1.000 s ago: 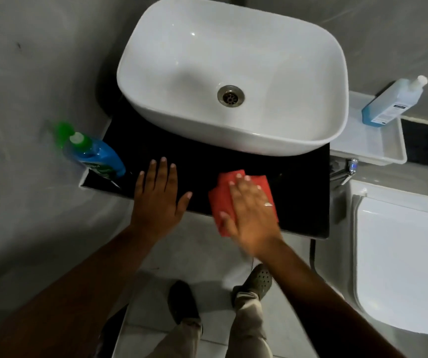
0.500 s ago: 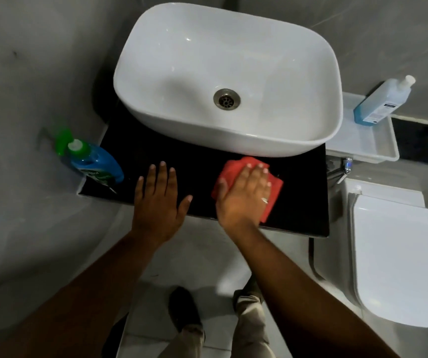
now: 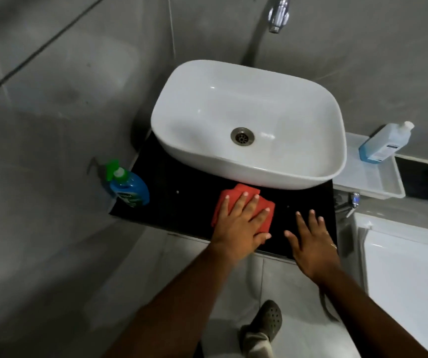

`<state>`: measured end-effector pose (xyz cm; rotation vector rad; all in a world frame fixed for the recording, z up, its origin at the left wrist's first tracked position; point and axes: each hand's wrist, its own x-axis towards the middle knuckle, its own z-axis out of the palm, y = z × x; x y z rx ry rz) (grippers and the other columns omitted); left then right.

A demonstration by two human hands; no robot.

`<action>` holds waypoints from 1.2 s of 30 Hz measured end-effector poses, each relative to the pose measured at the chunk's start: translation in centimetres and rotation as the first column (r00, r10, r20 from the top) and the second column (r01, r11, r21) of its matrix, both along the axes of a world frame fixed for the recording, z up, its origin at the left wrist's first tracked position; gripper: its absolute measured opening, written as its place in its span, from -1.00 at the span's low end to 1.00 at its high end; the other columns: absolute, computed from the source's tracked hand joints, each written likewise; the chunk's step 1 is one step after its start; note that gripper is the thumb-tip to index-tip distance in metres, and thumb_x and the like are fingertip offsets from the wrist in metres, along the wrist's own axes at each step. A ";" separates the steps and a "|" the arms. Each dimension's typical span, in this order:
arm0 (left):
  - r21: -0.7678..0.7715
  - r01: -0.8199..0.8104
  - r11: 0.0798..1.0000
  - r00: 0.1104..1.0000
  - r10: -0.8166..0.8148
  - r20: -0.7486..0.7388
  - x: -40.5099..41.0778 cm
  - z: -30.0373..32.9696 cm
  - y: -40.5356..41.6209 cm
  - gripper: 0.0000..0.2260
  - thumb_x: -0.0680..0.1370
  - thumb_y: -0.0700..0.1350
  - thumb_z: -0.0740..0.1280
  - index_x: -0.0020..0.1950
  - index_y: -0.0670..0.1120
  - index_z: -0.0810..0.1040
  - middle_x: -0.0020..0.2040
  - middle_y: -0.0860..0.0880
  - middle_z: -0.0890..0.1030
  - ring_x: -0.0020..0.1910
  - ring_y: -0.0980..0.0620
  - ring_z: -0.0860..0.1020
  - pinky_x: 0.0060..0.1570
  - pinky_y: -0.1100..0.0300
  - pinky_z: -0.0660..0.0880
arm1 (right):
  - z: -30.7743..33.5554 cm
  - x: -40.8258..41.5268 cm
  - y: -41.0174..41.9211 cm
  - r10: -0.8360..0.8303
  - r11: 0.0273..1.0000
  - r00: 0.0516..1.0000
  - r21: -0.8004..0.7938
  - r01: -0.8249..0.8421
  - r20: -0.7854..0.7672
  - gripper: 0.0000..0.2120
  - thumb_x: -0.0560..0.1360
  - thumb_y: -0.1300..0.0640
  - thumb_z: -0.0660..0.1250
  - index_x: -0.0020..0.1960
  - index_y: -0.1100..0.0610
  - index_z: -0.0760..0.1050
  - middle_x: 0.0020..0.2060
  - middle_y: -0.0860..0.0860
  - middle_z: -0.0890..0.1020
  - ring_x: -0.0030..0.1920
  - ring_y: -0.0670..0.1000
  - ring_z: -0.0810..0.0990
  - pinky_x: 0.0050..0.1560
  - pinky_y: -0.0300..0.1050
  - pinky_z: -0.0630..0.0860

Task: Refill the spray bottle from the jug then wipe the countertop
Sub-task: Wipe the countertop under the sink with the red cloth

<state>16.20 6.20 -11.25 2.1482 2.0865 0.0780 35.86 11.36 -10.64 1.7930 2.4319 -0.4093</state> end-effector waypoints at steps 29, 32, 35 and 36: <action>-0.017 -0.134 0.991 0.986 0.132 -0.100 -10.1 -0.3 -3.0 -0.41 0.51 0.27 -0.03 0.50 0.07 0.18 0.54 -0.09 0.20 0.53 -0.16 0.11 0.46 -0.16 0.01 | -1.6 -1.3 -1.0 -0.049 0.999 0.985 0.023 0.046 0.164 -0.28 0.47 -0.33 -0.32 0.55 -0.04 -0.18 0.56 0.12 -0.12 0.55 0.17 -0.15 0.51 0.11 -0.10; -0.017 -0.374 0.927 0.925 0.372 -0.080 -12.4 -0.4 -2.7 -0.40 0.54 0.25 -0.04 0.52 0.01 0.14 0.54 -0.15 0.17 0.53 -0.22 0.06 0.46 -0.22 -0.04 | -1.6 -1.3 -1.0 -0.046 0.999 0.986 0.012 0.045 0.162 -0.25 0.43 -0.34 -0.40 0.54 -0.03 -0.24 0.56 0.12 -0.16 0.55 0.17 -0.18 0.51 0.10 -0.12; 0.015 -0.484 0.875 0.875 0.484 -0.016 -10.0 -0.4 -2.6 -0.38 0.51 0.24 -0.04 0.50 -0.03 0.20 0.52 -0.18 0.21 0.51 -0.26 0.08 0.44 -0.26 -0.04 | -1.5 -1.5 -1.1 -0.053 0.999 0.986 0.004 0.053 0.161 -0.34 0.53 -0.29 -0.27 0.55 -0.03 -0.23 0.56 0.12 -0.16 0.55 0.17 -0.20 0.52 0.10 -0.14; 0.032 -0.484 0.875 0.875 0.484 0.000 -8.3 -0.4 -2.5 -0.39 0.52 0.24 -0.02 0.49 -0.04 0.22 0.52 -0.18 0.23 0.51 -0.27 0.10 0.43 -0.27 -0.04 | -1.5 -1.5 -1.2 -0.057 0.998 0.986 0.008 0.056 0.159 -0.35 0.55 -0.28 -0.23 0.55 -0.03 -0.23 0.56 0.12 -0.16 0.55 0.17 -0.20 0.52 0.10 -0.14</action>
